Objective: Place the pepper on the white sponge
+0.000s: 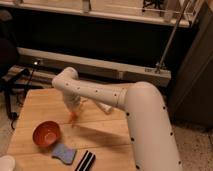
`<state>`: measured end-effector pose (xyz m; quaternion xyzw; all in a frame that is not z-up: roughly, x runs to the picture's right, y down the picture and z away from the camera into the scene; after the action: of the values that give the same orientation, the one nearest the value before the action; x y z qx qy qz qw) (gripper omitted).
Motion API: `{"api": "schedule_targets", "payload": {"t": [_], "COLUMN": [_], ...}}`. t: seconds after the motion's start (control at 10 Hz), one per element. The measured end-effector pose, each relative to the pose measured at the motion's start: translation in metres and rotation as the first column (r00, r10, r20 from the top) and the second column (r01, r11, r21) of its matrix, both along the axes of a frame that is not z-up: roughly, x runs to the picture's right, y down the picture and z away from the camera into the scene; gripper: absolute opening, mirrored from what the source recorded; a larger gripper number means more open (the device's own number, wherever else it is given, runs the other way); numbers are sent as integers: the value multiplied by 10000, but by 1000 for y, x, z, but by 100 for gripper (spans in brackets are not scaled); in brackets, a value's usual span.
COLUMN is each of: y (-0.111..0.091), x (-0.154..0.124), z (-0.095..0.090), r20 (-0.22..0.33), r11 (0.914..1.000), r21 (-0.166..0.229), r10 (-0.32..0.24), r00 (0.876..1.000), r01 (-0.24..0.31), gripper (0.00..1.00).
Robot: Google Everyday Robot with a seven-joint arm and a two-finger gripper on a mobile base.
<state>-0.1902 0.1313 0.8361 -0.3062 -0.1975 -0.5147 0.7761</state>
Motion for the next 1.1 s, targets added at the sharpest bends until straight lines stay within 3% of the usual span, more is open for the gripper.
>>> {"api": "schedule_targets", "payload": {"t": [0.2, 0.4, 0.6, 0.8, 1.1], "y": [25, 73, 111, 132, 156], "x": [-22, -57, -80, -77, -42], "z": [-42, -83, -116, -136, -151], "r20": [789, 1800, 2449, 2267, 1200], "r11": [9970, 9859, 9729, 9630, 9455], "r21": [-138, -785, -1561, -2275, -3058], "r10": [-743, -1320, -1289, -920, -781], "r00": [9941, 9748, 9609, 9696, 9897], "r01": [756, 1479, 1703, 1446, 1117], "gripper": [0, 0, 0, 0, 0]}}
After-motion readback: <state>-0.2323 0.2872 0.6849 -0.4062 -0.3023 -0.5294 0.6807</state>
